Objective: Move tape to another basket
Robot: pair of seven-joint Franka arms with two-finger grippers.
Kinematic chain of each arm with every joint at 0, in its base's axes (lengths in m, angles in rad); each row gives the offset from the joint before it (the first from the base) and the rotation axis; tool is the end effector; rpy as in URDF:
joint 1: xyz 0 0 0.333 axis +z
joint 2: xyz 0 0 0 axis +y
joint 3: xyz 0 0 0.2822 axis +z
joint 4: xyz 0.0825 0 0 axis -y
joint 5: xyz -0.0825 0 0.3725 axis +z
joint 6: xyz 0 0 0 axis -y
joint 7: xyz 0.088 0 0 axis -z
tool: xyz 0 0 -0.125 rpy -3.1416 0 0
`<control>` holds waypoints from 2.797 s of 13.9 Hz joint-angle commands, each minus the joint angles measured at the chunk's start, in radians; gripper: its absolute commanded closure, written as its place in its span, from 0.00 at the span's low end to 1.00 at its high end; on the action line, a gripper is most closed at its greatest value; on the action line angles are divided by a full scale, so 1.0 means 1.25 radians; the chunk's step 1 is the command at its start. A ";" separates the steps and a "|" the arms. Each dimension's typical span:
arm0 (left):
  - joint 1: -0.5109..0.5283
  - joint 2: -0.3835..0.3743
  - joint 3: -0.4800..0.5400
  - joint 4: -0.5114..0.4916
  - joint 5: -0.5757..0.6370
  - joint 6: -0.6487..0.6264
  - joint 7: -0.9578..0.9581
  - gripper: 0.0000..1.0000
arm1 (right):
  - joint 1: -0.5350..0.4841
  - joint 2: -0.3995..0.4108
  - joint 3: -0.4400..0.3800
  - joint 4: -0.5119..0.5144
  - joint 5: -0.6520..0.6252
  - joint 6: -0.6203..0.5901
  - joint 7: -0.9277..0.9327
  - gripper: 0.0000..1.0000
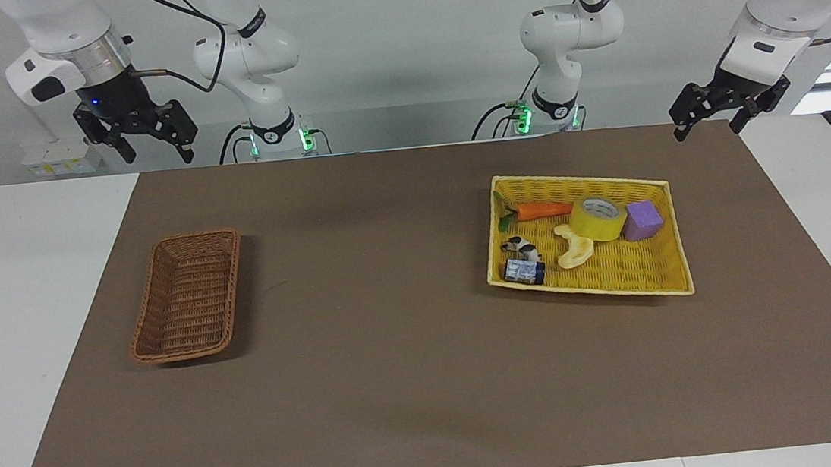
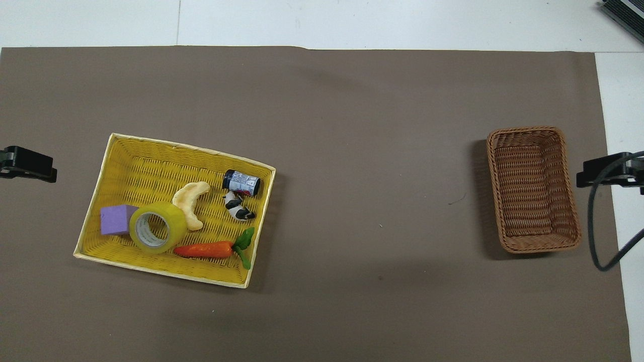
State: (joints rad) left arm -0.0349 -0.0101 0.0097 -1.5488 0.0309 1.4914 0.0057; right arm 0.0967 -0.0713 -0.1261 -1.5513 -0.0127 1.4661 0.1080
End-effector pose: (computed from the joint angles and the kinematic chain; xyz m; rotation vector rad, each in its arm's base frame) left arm 0.5312 -0.0093 0.5815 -3.1092 0.0454 0.0731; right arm 0.5117 -0.0191 0.6098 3.1298 -0.2167 -0.0225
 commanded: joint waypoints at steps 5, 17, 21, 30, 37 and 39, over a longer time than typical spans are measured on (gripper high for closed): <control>0.003 0.003 0.001 0.002 -0.009 -0.006 0.027 0.00 | -0.004 -0.004 0.001 0.004 0.005 -0.013 -0.009 0.00; 0.003 -0.005 0.001 -0.021 -0.010 0.007 0.030 0.00 | -0.004 -0.004 0.001 0.004 0.005 -0.013 -0.009 0.00; 0.005 -0.009 0.001 -0.026 -0.010 0.008 0.031 0.00 | -0.004 -0.004 0.001 0.004 0.005 -0.013 -0.009 0.00; 0.005 -0.021 0.005 -0.056 -0.010 0.041 0.048 0.00 | -0.004 -0.004 0.001 0.004 0.005 -0.012 -0.009 0.00; 0.005 -0.021 0.005 -0.080 -0.010 0.051 0.051 0.00 | -0.004 -0.004 0.001 0.004 0.005 -0.012 -0.008 0.00; 0.005 -0.021 0.005 -0.110 -0.010 0.084 0.069 0.00 | -0.004 -0.004 0.001 0.004 0.005 -0.013 -0.009 0.00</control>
State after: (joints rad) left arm -0.0349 -0.0081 0.0146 -1.6200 0.0266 1.5419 0.0614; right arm 0.0977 -0.0713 -0.1261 -1.5511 -0.0125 1.4650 0.1080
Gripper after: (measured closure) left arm 0.000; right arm 0.000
